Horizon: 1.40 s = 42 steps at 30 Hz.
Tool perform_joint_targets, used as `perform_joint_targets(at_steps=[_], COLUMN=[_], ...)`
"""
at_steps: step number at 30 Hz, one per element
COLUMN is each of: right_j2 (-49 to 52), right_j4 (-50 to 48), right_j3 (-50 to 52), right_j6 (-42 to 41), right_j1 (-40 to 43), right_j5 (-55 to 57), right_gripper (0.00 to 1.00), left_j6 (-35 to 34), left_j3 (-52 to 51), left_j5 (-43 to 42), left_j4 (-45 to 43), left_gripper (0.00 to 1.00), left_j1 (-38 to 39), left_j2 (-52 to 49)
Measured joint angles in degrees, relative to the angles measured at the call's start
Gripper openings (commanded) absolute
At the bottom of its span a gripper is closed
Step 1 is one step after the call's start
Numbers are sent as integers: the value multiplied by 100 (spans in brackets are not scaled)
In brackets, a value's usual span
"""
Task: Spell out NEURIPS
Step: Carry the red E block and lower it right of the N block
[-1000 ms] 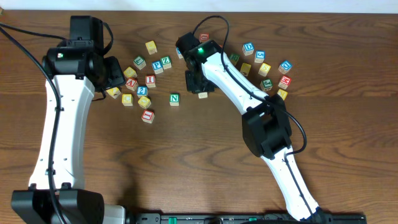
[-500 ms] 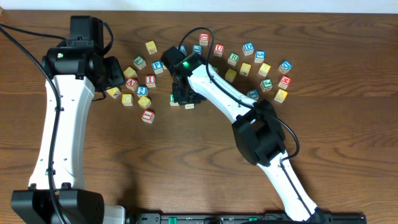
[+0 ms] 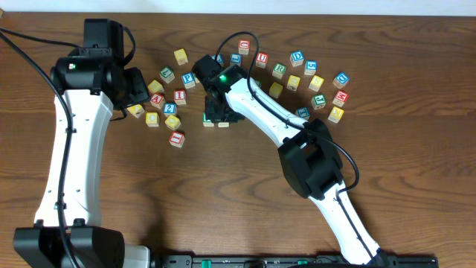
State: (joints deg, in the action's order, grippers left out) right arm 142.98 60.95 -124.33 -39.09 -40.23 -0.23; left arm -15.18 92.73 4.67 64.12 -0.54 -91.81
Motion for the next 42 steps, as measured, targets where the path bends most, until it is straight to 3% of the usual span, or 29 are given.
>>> perform_joint_targets(at_steps=[6, 28, 32, 42], right_j2=[0, 2, 0, 0], right_j4=[-55, -9, 4, 114], right_j3=[35, 44, 44, 44], right_j6=[-72, -79, -24, 76], right_j1=[-42, -52, -52, -52], right_j5=[48, 109, 107, 111], right_gripper=[37, 49, 58, 59], left_j6=[0, 0, 0, 0], left_j3=[0, 0, 0, 0], left_j5=[0, 0, 0, 0], left_j4=[0, 0, 0, -4], left_gripper=[61, 61, 61, 61], left_j1=[0, 0, 0, 0], left_j2=[0, 0, 0, 0])
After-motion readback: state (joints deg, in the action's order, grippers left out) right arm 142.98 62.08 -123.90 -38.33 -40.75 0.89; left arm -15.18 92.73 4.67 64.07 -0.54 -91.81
